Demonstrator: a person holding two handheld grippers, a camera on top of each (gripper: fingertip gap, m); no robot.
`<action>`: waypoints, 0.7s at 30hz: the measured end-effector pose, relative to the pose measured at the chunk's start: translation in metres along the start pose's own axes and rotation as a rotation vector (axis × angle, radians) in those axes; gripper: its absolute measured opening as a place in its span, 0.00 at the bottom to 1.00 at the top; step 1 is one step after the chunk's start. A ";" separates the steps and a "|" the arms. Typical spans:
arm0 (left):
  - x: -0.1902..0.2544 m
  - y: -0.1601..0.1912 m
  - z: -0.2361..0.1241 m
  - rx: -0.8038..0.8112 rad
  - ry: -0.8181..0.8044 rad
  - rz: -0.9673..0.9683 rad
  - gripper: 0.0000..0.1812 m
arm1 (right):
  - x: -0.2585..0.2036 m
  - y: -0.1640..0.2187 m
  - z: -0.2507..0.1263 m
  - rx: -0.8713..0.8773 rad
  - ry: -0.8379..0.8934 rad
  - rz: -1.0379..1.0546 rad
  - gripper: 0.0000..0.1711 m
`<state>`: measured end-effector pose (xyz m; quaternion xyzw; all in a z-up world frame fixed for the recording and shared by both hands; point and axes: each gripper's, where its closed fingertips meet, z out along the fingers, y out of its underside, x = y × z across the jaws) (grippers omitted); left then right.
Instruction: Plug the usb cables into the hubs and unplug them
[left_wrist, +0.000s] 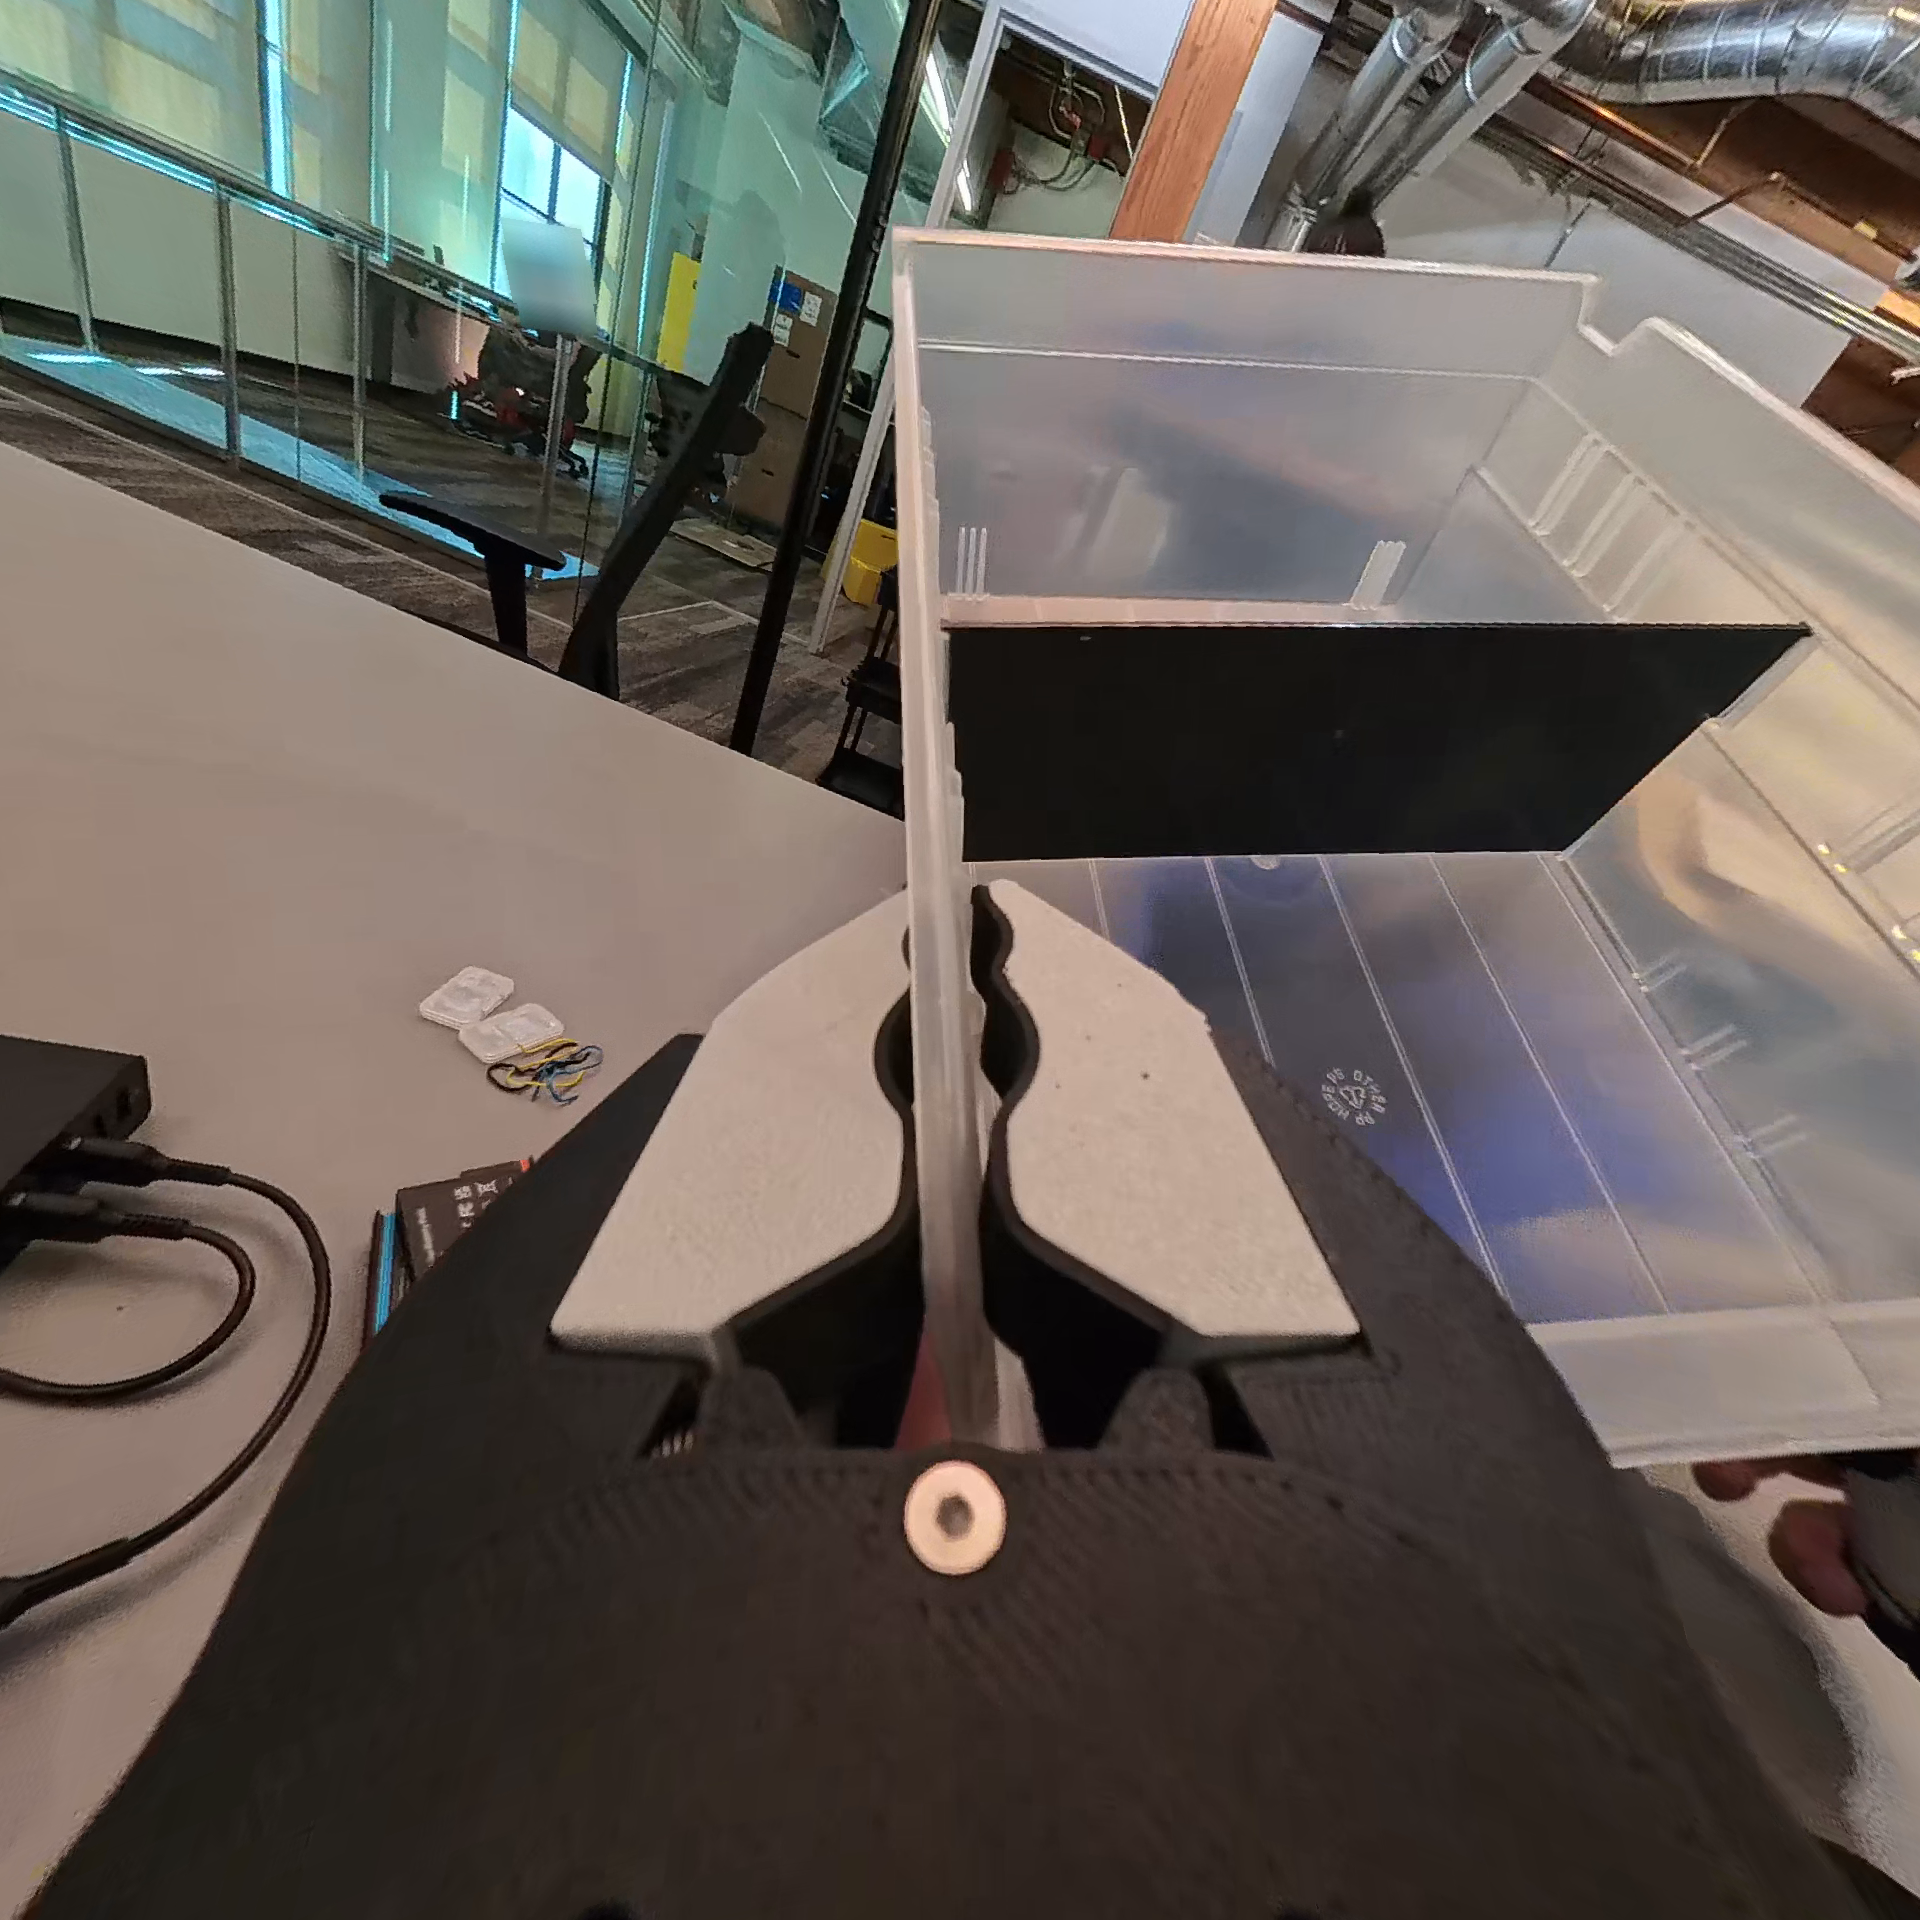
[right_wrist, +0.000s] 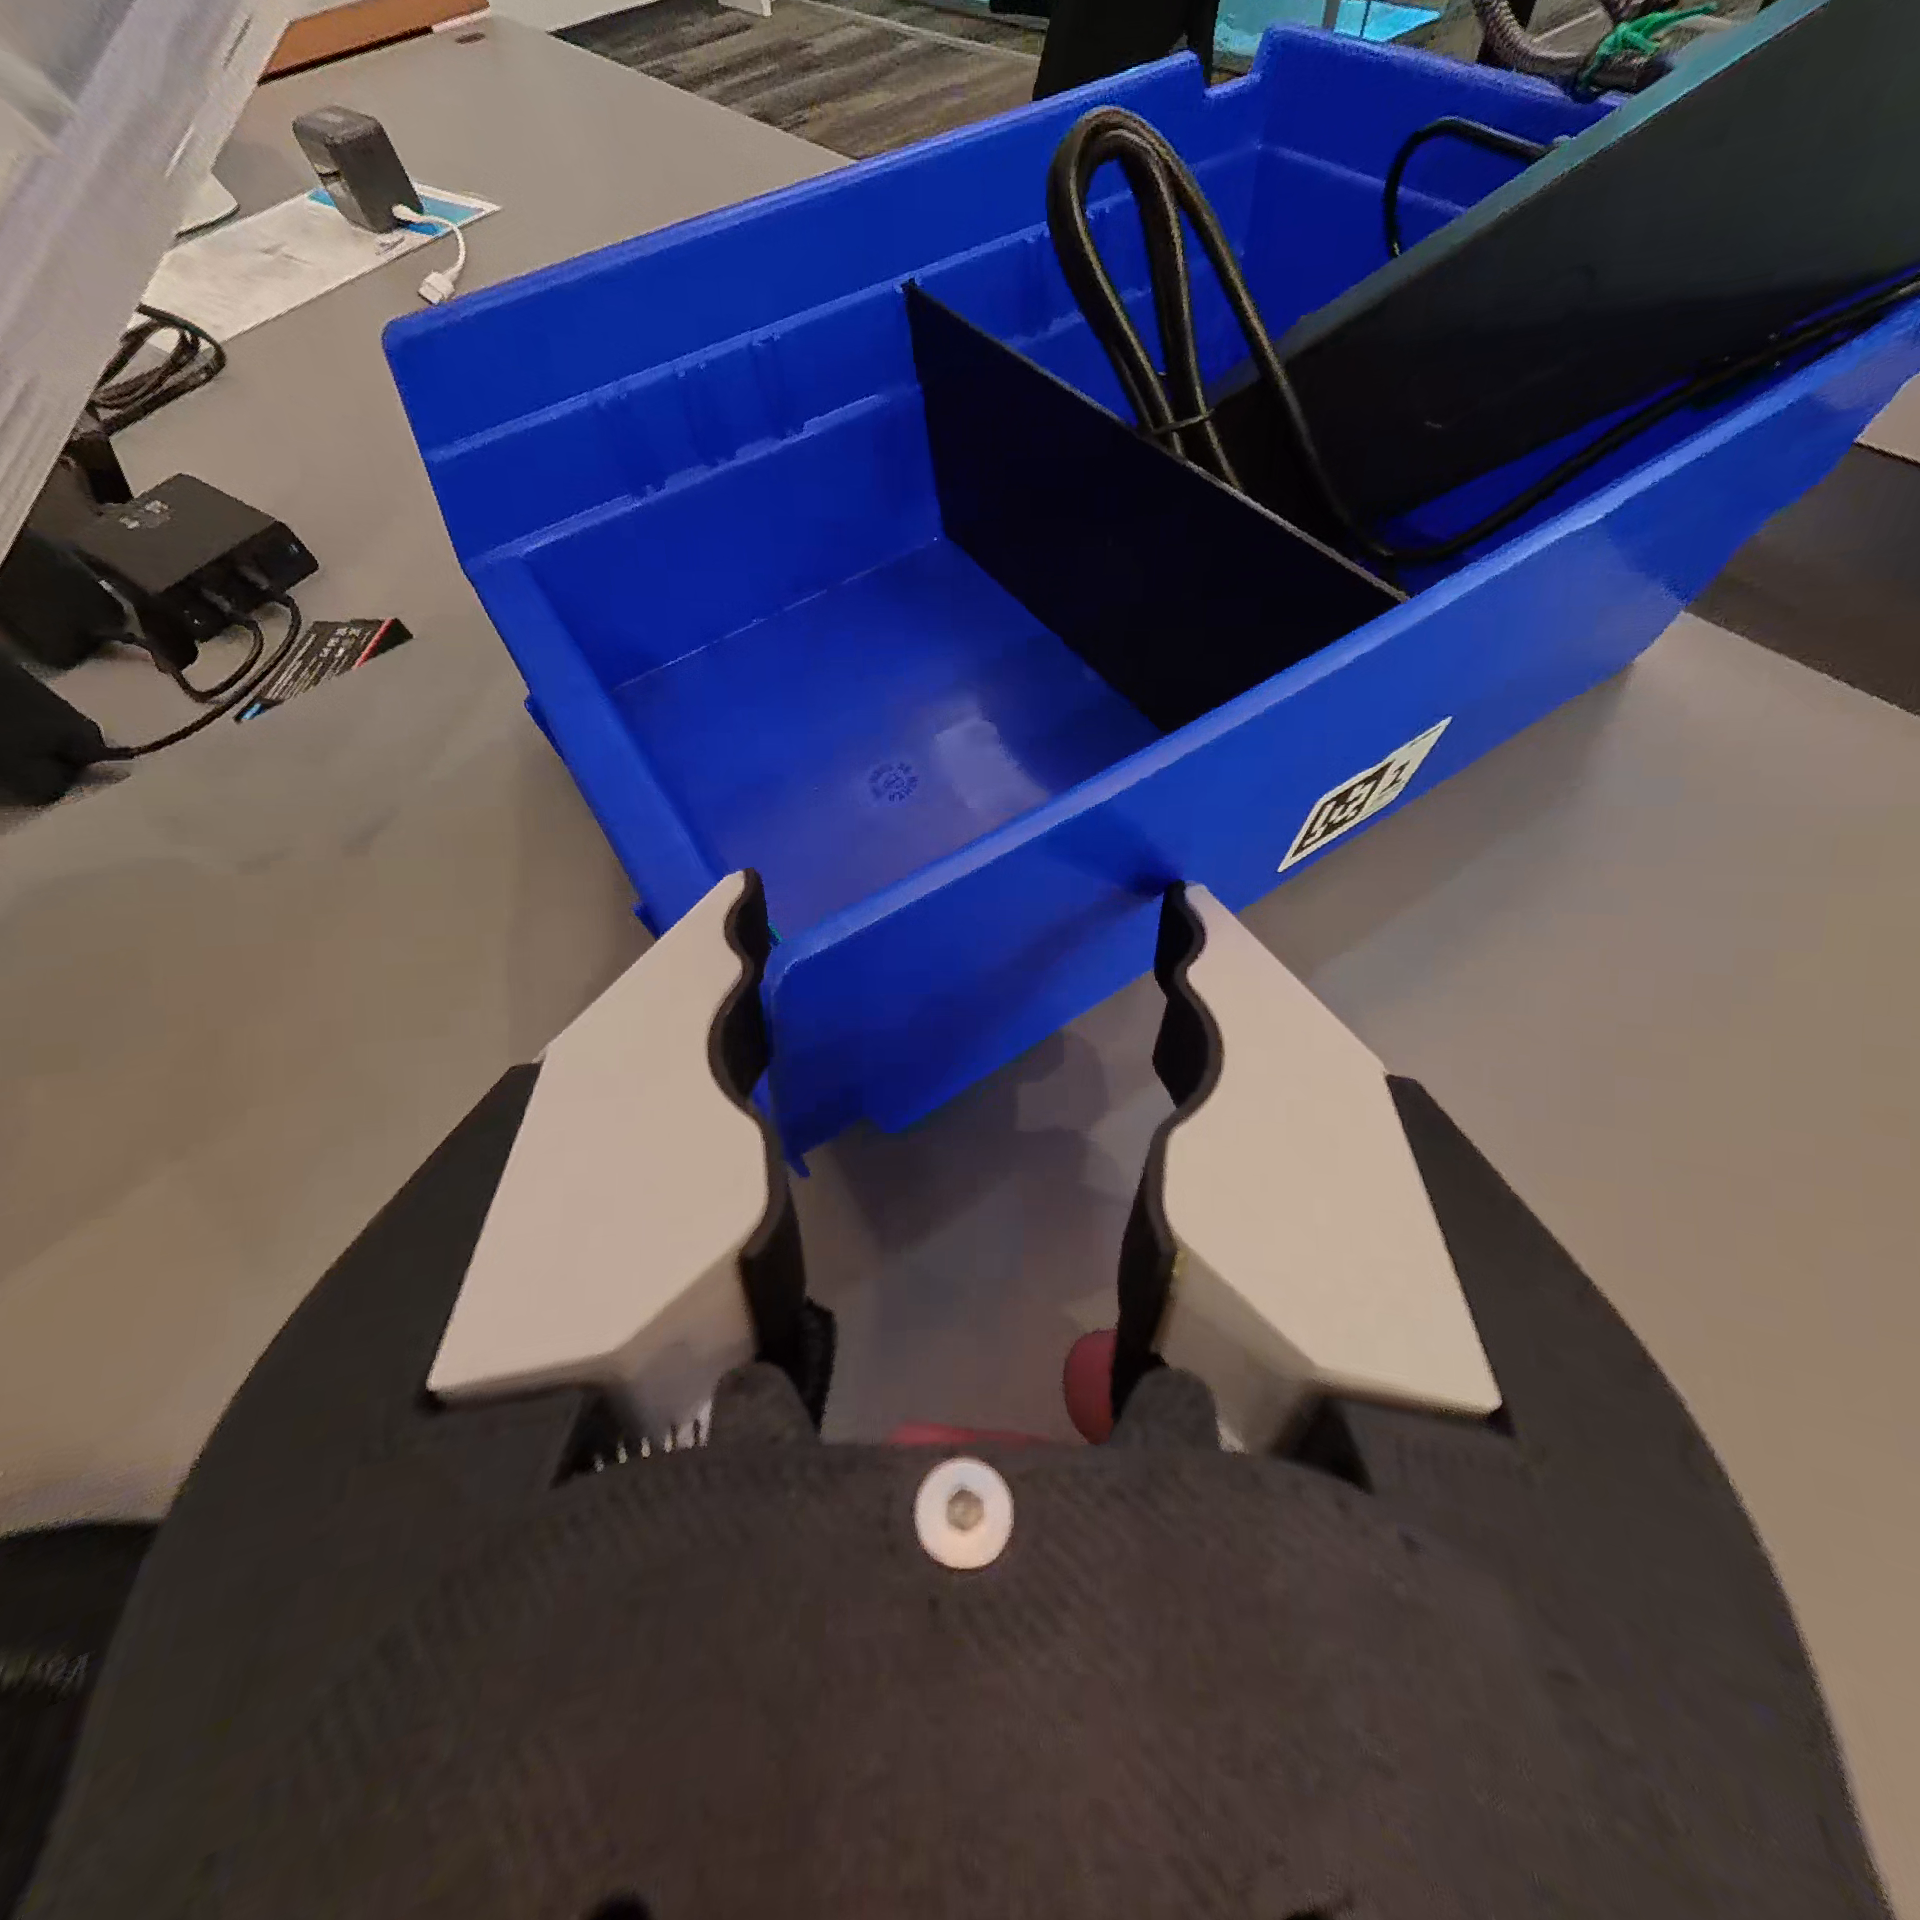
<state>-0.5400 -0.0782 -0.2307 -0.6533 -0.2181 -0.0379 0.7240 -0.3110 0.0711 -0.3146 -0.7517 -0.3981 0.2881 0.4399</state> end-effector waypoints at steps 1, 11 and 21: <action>-0.002 0.000 0.000 0.000 -0.003 -0.002 0.03 | 0.000 -0.003 0.005 0.001 -0.003 -0.001 0.43; -0.009 0.002 0.001 -0.005 -0.019 0.015 0.03 | -0.008 -0.022 0.050 -0.019 -0.057 -0.033 0.42; 0.002 -0.002 0.001 -0.002 -0.014 0.070 0.03 | 0.013 -0.041 0.003 0.028 -0.040 -0.087 0.52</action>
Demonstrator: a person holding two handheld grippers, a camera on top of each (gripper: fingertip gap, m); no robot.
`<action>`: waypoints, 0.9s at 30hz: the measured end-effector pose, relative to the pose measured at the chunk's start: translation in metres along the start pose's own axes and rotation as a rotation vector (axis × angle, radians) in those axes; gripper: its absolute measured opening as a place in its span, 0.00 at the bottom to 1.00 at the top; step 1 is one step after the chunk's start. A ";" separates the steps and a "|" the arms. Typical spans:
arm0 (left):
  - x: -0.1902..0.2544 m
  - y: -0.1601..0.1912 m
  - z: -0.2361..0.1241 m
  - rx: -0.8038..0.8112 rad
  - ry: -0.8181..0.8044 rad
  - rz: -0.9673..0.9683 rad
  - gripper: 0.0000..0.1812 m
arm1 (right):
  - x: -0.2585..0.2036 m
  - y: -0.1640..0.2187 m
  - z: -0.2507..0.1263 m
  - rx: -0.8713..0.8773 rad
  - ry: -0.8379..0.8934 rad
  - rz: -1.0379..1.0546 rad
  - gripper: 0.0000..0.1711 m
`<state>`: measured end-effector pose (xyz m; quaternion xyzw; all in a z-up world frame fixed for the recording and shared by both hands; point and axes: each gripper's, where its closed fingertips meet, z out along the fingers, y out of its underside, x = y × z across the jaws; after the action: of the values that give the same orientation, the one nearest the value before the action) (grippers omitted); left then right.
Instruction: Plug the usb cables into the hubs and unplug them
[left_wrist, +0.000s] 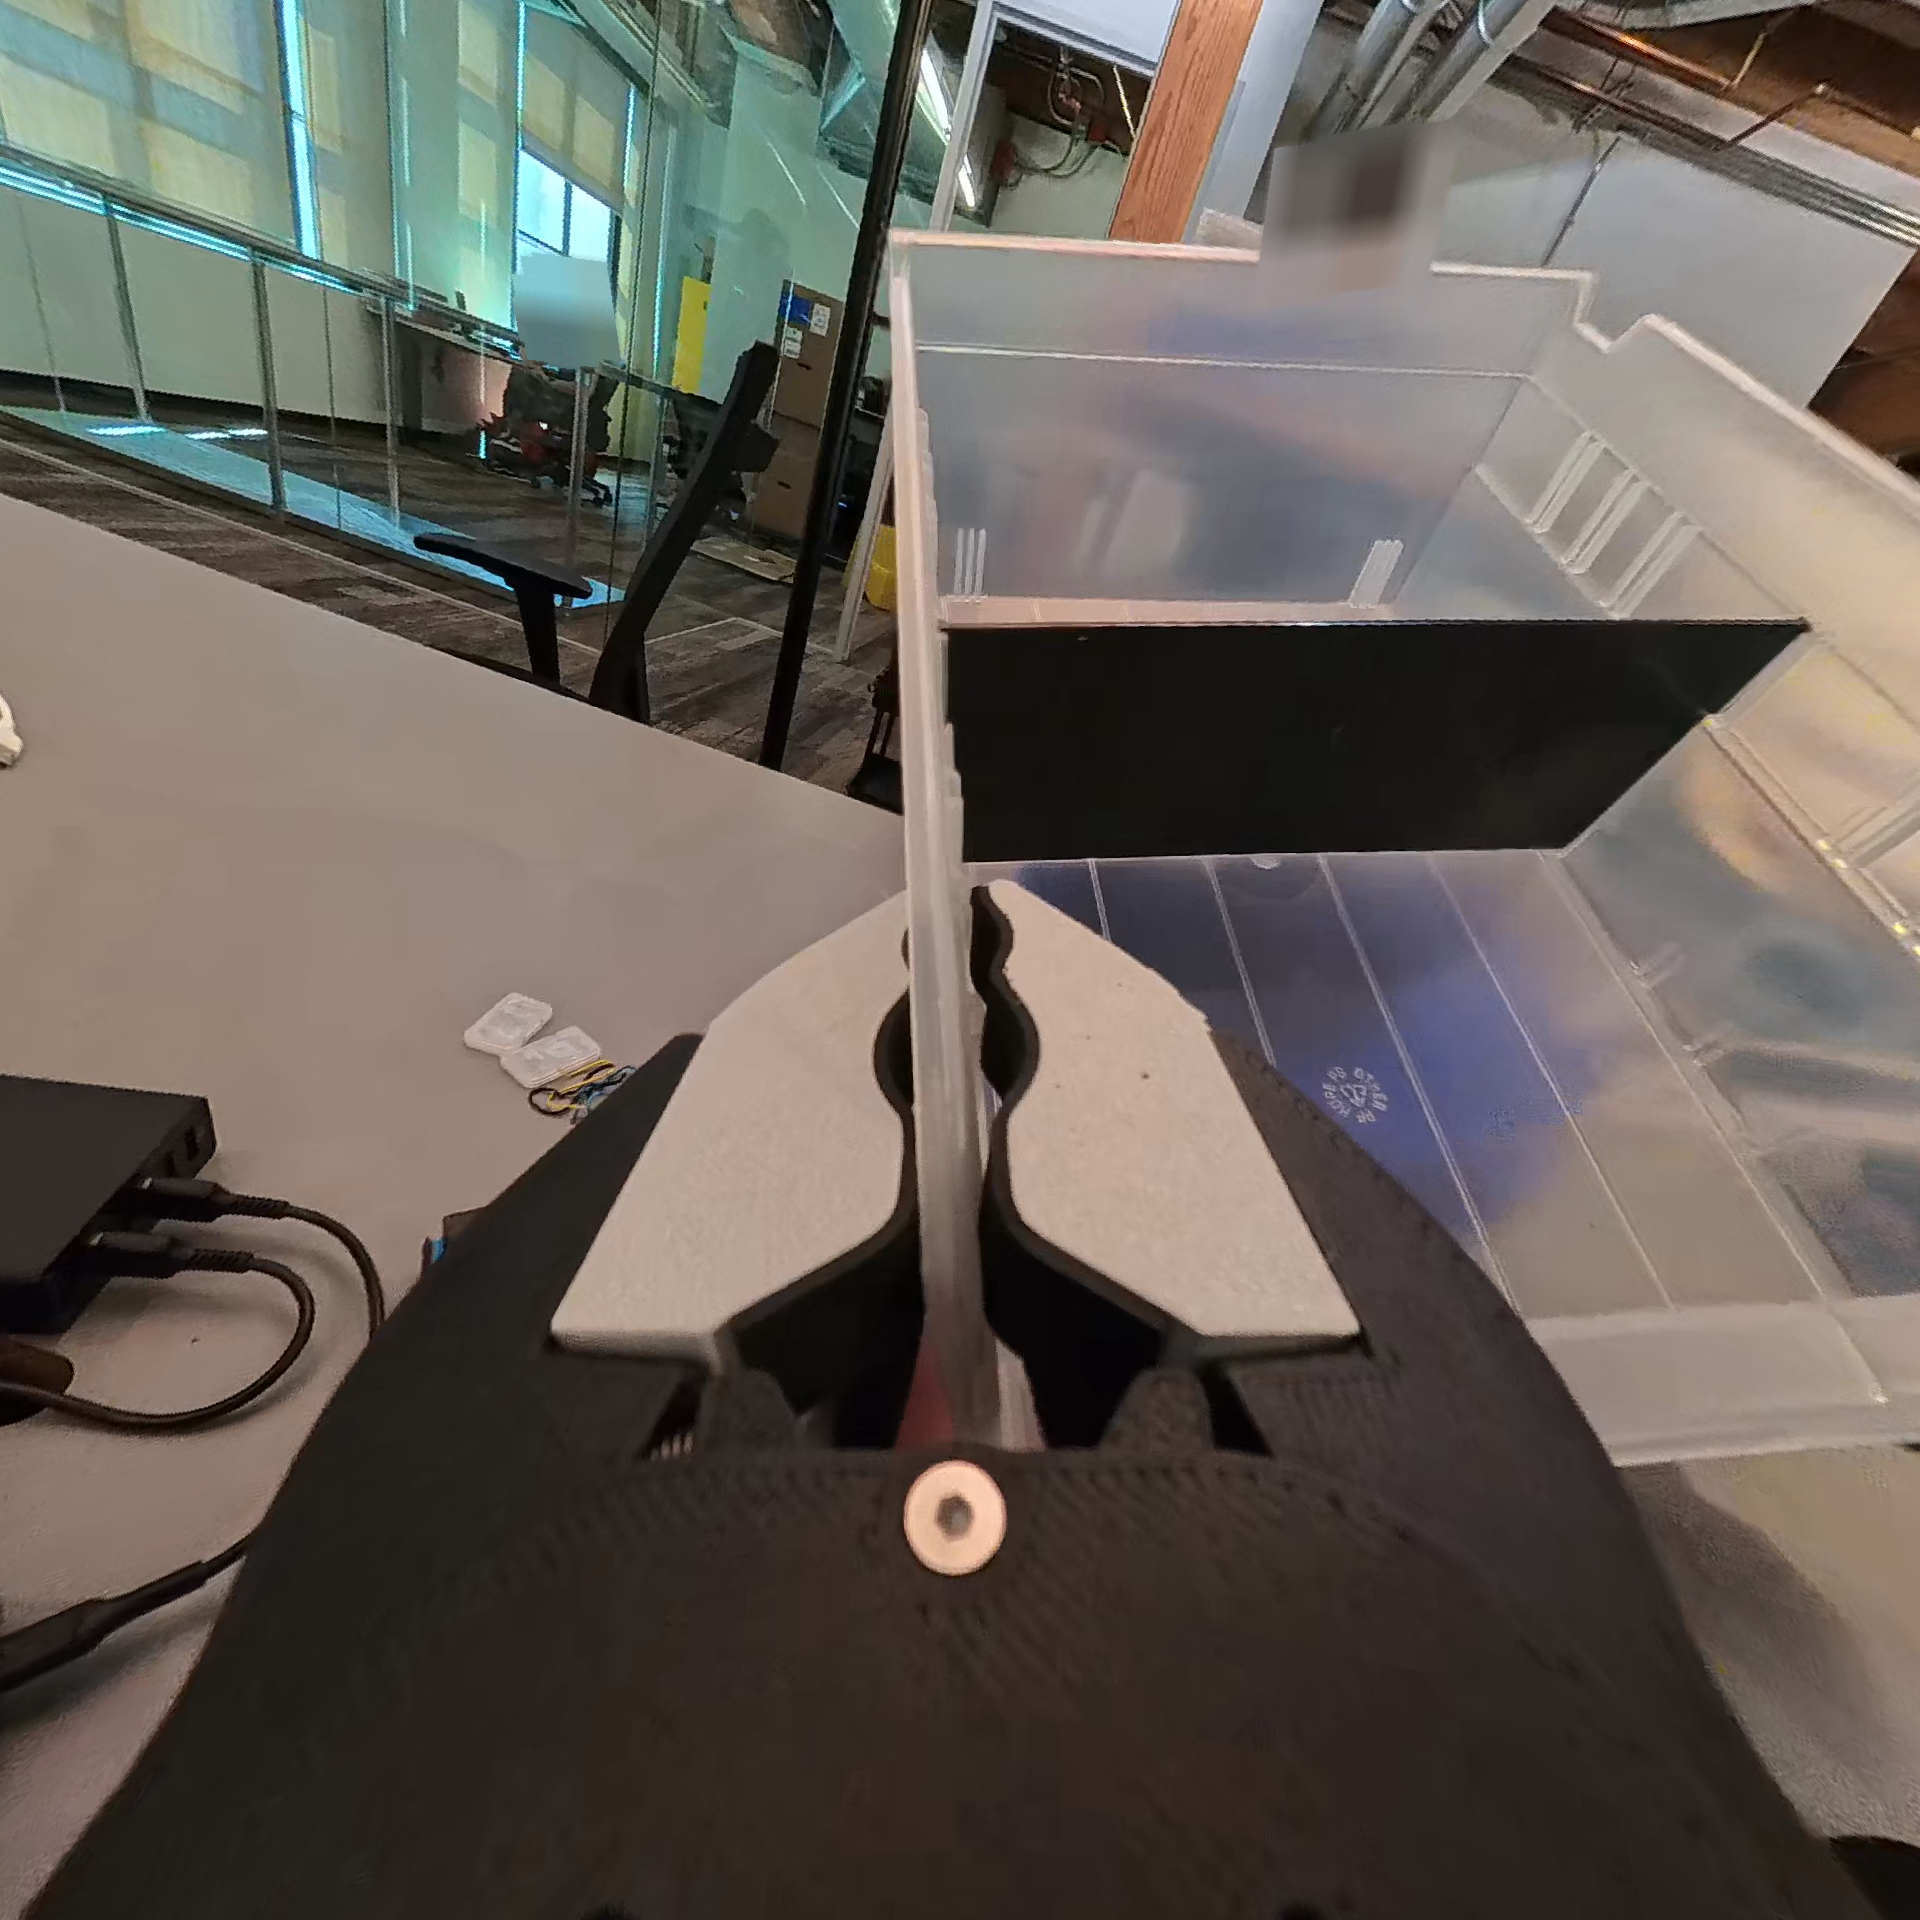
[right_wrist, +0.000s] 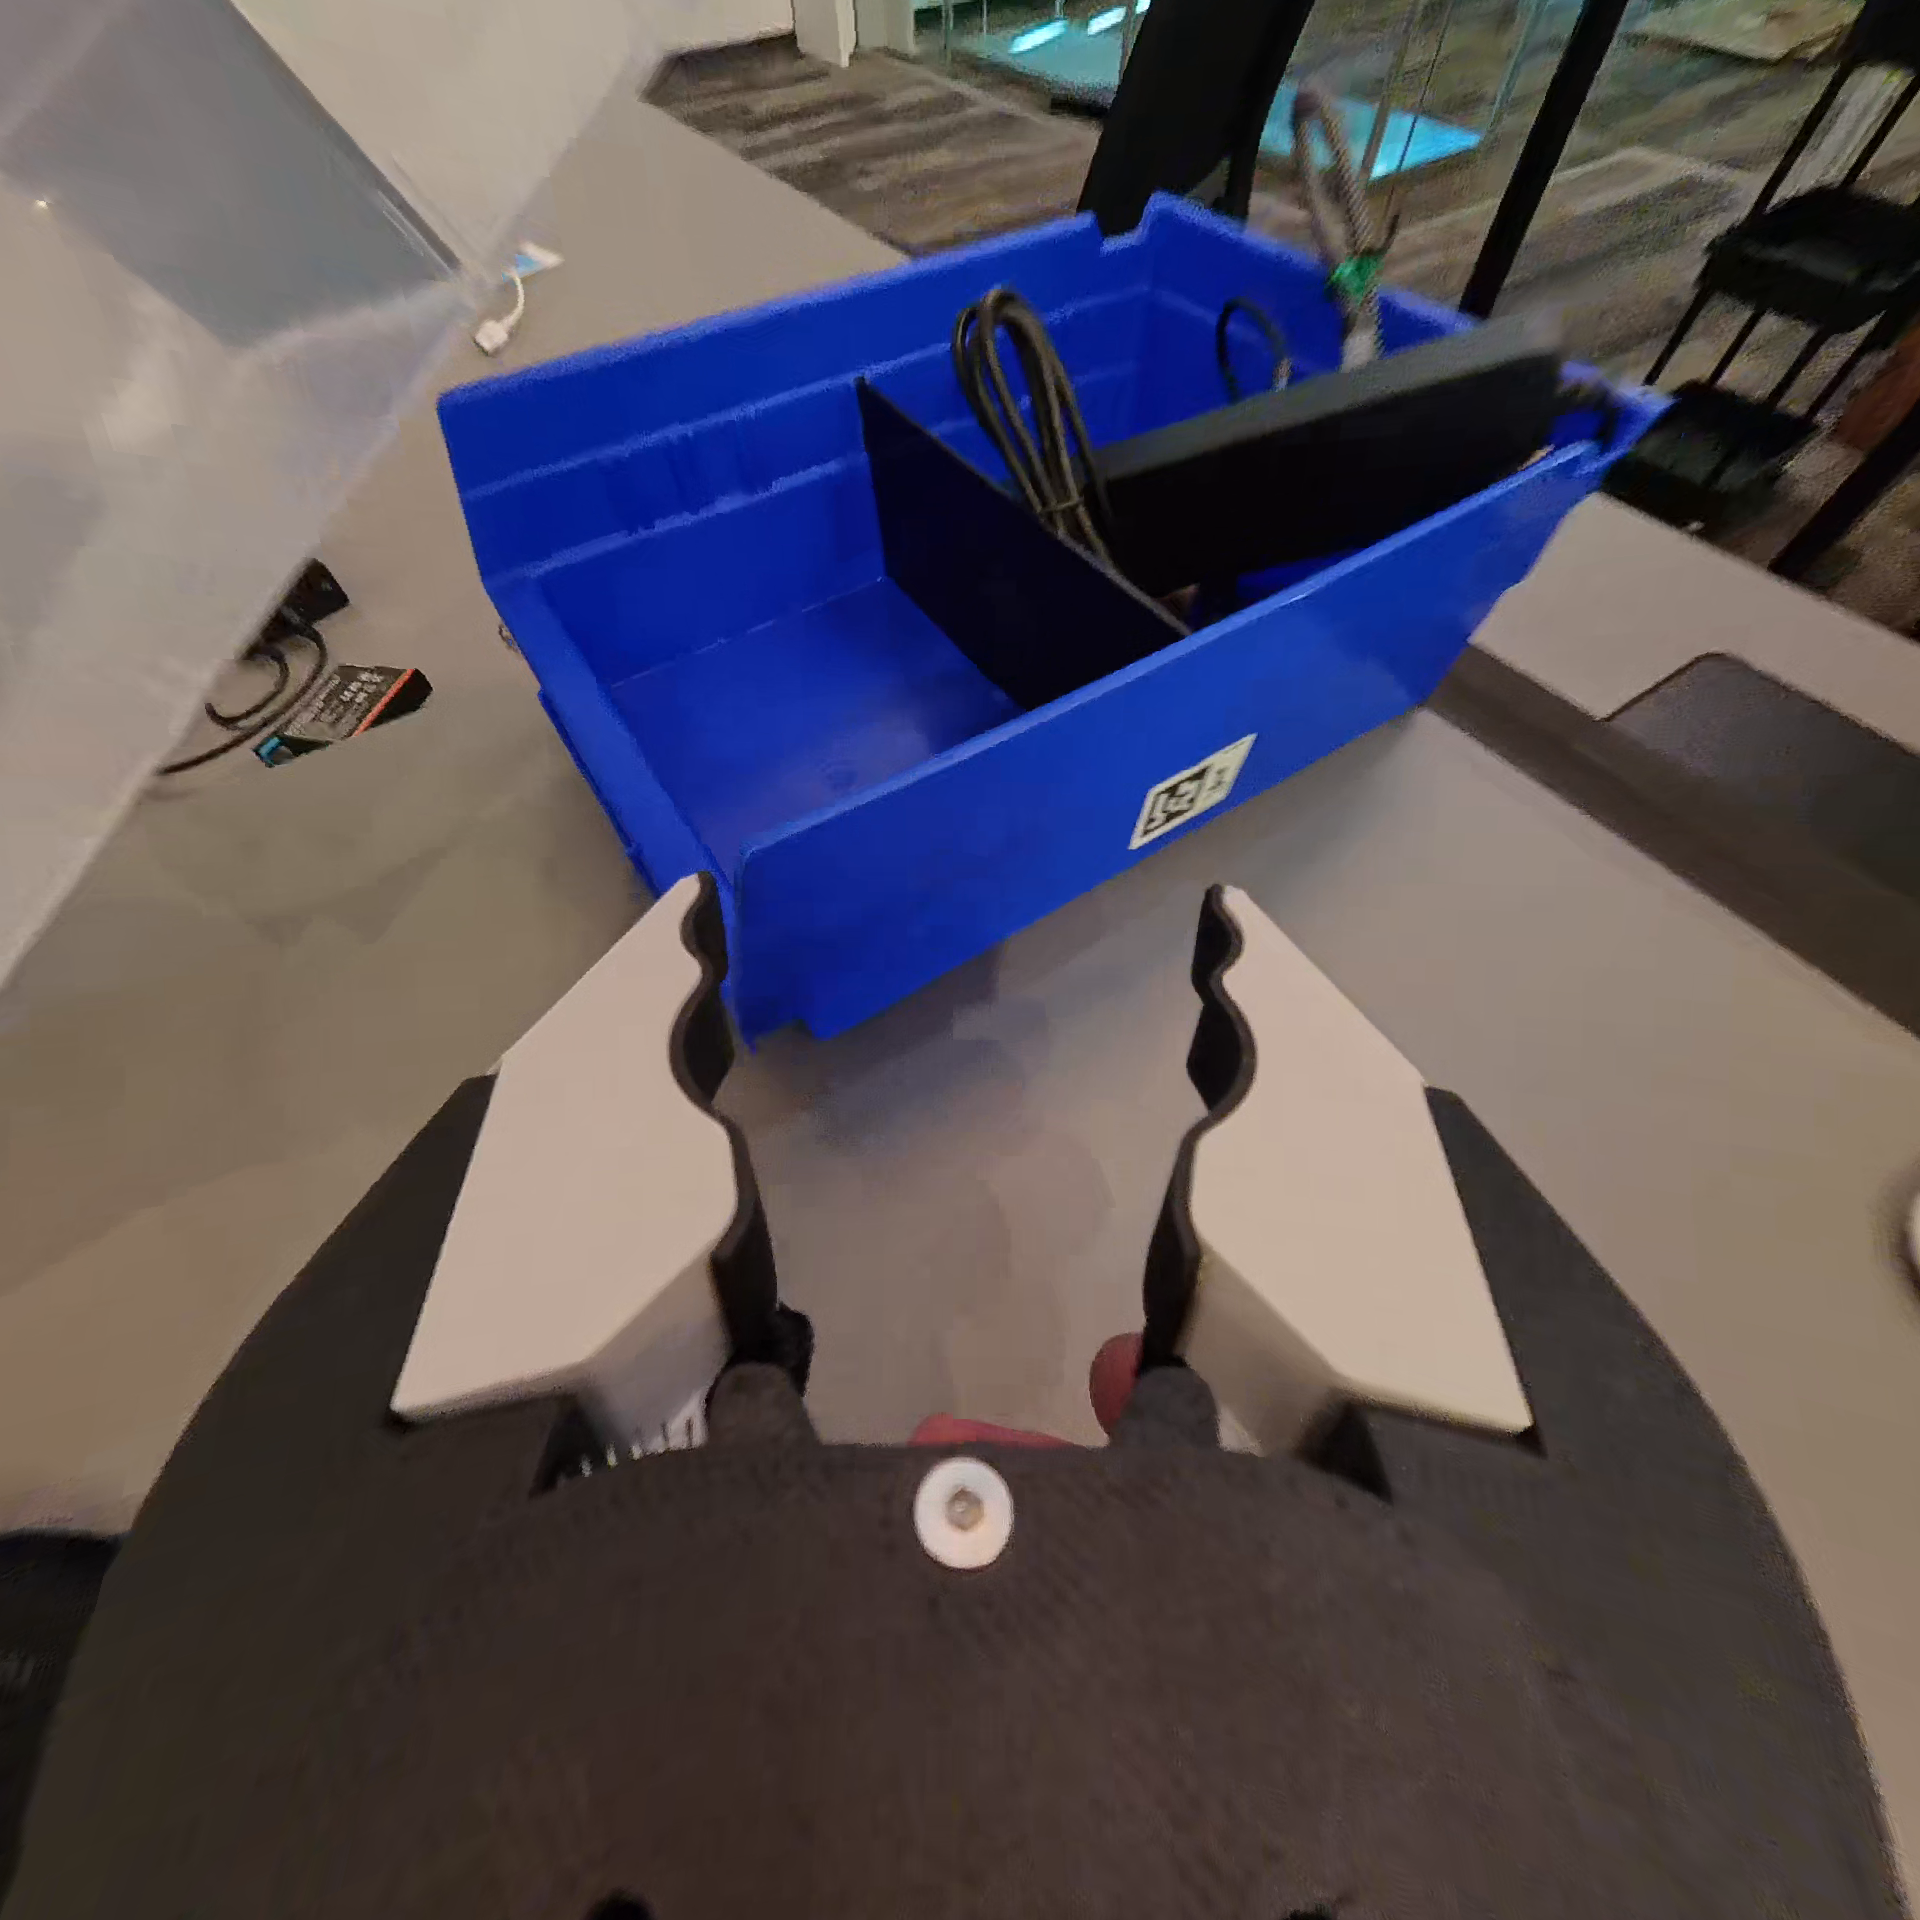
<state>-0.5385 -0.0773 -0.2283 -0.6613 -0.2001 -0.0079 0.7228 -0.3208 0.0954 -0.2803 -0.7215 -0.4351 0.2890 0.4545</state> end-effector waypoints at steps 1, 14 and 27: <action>0.004 -0.001 0.000 0.002 0.006 0.012 0.03 | 0.003 -0.004 -0.013 0.020 0.004 0.000 0.52; 0.144 0.000 0.006 -0.061 0.188 0.152 0.02 | -0.005 -0.063 -0.232 0.483 -0.069 0.028 0.55; 0.365 0.067 0.025 -0.229 0.537 0.286 0.02 | 0.018 0.006 -0.335 0.545 0.139 0.059 0.60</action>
<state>-0.1911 0.0478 -0.1819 -0.7342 0.0947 -0.1030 0.6644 -0.0377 -0.0253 -0.1456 -0.6031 -0.2882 0.3581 0.6519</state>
